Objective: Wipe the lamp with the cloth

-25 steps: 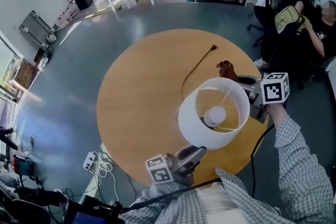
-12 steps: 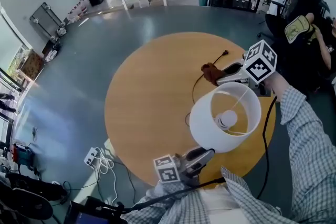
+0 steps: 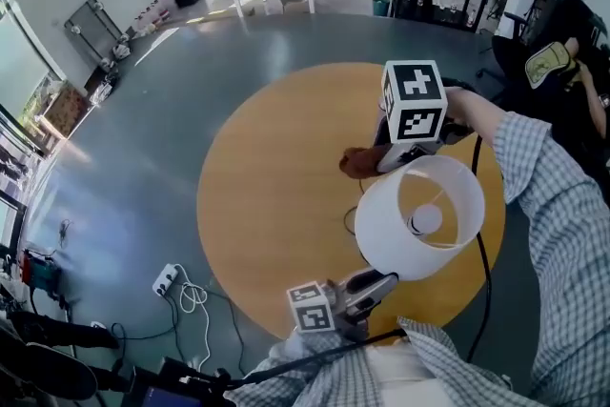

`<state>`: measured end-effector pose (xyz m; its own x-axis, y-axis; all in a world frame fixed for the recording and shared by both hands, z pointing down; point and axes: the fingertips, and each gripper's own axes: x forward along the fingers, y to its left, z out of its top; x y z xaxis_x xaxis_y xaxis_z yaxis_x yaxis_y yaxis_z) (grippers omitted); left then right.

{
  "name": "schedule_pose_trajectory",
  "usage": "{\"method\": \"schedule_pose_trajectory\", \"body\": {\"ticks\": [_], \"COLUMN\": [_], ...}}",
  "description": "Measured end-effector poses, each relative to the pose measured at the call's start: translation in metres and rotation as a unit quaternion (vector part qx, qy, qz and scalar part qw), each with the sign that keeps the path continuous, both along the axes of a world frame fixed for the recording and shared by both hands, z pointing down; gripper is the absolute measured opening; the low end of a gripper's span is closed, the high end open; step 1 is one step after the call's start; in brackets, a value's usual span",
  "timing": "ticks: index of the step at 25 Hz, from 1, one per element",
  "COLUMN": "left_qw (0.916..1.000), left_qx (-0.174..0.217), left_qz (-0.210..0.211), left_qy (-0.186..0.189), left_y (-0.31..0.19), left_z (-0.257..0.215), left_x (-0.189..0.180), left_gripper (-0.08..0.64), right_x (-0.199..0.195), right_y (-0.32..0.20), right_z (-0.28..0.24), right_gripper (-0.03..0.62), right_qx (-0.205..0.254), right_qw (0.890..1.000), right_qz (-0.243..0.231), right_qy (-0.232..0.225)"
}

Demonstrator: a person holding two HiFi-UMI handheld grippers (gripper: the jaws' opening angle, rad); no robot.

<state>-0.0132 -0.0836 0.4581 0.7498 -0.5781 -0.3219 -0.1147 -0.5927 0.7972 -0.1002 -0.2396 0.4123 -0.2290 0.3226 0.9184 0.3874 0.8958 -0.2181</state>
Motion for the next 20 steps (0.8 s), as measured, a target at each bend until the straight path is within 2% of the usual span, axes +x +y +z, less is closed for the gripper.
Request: {"method": "schedule_pose_trajectory", "body": {"ticks": [3, 5, 9, 11, 14, 16, 20], "left_qw": [1.0000, 1.0000, 1.0000, 1.0000, 1.0000, 1.0000, 0.9999], "left_qx": [0.000, 0.000, -0.002, -0.003, -0.005, -0.006, -0.007], "left_qz": [-0.001, -0.001, -0.004, -0.004, -0.003, -0.003, -0.008], "left_qy": [0.001, 0.002, 0.002, 0.001, 0.000, -0.001, 0.002], "left_y": [-0.002, -0.003, -0.005, -0.005, -0.004, -0.006, -0.009], "left_z": [0.000, -0.001, -0.002, -0.001, 0.002, 0.004, 0.004], "left_x": [0.001, 0.002, 0.001, 0.000, -0.002, -0.003, -0.003], "left_gripper": [0.113, 0.112, 0.112, 0.112, 0.114, 0.114, 0.114], "right_x": [-0.006, -0.007, -0.013, -0.018, -0.019, -0.020, -0.025], "right_y": [0.013, 0.018, 0.030, 0.043, 0.076, 0.090, 0.106], "right_z": [0.002, 0.004, 0.006, 0.006, 0.003, 0.002, -0.002], "right_gripper": [0.106, 0.106, 0.104, 0.104, 0.104, 0.104, 0.104], "right_qx": [0.034, 0.072, 0.162, 0.180, 0.165, 0.175, 0.236], "right_qw": [0.997, 0.990, 0.960, 0.949, 0.944, 0.936, 0.902], "right_qz": [-0.058, -0.102, -0.201, -0.235, -0.266, -0.291, -0.352], "right_qy": [0.039, 0.070, 0.112, 0.112, 0.101, 0.089, 0.076]}}
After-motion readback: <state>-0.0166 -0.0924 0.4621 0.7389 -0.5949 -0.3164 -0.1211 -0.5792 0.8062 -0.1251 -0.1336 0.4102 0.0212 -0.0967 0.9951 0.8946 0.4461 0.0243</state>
